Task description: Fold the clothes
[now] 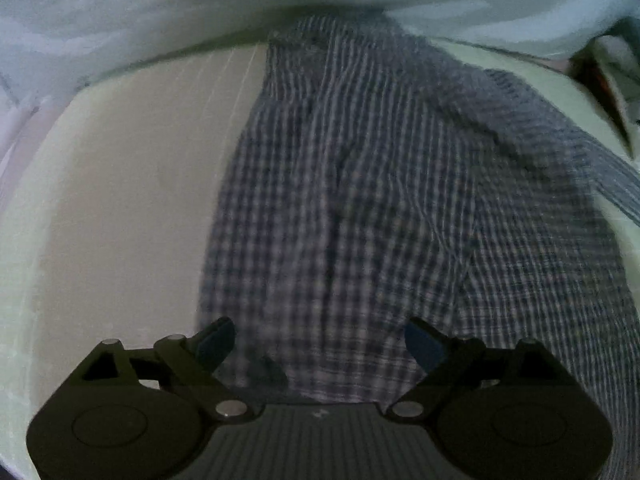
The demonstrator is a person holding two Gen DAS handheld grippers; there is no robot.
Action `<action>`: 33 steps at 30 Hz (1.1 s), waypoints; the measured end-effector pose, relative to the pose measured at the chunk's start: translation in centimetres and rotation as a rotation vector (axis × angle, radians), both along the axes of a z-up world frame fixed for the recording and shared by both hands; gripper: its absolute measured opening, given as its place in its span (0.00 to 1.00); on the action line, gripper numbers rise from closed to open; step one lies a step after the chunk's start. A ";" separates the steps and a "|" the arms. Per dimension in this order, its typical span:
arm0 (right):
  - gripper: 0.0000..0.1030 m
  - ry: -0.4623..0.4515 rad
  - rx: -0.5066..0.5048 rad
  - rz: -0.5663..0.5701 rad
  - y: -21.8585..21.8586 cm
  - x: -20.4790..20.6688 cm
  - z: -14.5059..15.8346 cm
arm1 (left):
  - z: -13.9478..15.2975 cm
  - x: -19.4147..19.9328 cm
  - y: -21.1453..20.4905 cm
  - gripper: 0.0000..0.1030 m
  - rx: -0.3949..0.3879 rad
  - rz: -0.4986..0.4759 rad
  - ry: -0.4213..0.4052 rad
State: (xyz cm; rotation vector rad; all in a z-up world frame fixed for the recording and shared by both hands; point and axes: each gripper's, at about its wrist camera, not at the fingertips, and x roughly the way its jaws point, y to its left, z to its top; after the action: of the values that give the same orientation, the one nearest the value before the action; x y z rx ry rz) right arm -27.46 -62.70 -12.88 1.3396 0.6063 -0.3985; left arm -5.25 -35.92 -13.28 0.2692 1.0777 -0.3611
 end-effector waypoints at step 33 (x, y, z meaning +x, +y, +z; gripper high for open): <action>0.30 0.540 -0.801 0.135 -25.1 6.4 -1.1 | -3.7 -0.3 -1.4 1.00 0.034 0.417 0.077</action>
State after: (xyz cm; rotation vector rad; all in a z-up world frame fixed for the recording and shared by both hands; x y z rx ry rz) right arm -21.06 -87.79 -13.99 0.4123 0.8547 -0.8019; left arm -5.55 -37.31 -17.03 0.0565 1.1853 0.0204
